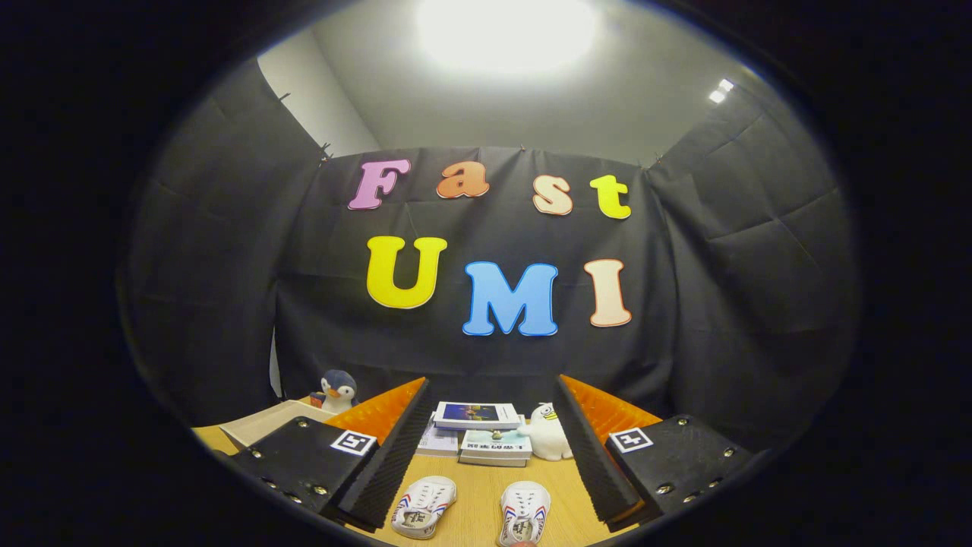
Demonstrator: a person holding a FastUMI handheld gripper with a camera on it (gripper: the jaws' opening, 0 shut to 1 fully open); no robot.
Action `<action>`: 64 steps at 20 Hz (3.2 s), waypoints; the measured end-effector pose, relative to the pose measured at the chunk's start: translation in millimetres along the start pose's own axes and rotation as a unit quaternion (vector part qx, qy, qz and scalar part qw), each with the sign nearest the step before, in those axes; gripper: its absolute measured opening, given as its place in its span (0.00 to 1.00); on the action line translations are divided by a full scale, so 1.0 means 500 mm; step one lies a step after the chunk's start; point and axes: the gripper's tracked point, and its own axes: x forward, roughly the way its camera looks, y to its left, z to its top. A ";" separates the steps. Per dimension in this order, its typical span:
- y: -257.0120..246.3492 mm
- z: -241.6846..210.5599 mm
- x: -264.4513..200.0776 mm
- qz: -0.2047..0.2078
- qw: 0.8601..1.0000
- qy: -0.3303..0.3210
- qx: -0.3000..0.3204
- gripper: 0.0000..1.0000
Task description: Open the storage box then place both shoes into the box .Put the left shoe in first, then the right shoe, with the right side of both shoes facing outward in a uniform manner.
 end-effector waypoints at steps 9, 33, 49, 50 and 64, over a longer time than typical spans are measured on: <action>0.080 -0.048 0.032 0.069 0.992 0.044 0.094 0.96; 0.332 -0.321 -0.006 0.209 0.794 0.343 0.457 0.98; 0.420 -0.415 -0.022 0.187 0.661 0.430 0.586 0.73; 0.420 -0.415 -0.023 0.188 0.655 0.433 0.589 0.73; 0.417 -0.348 -0.014 0.221 0.665 0.429 0.570 0.02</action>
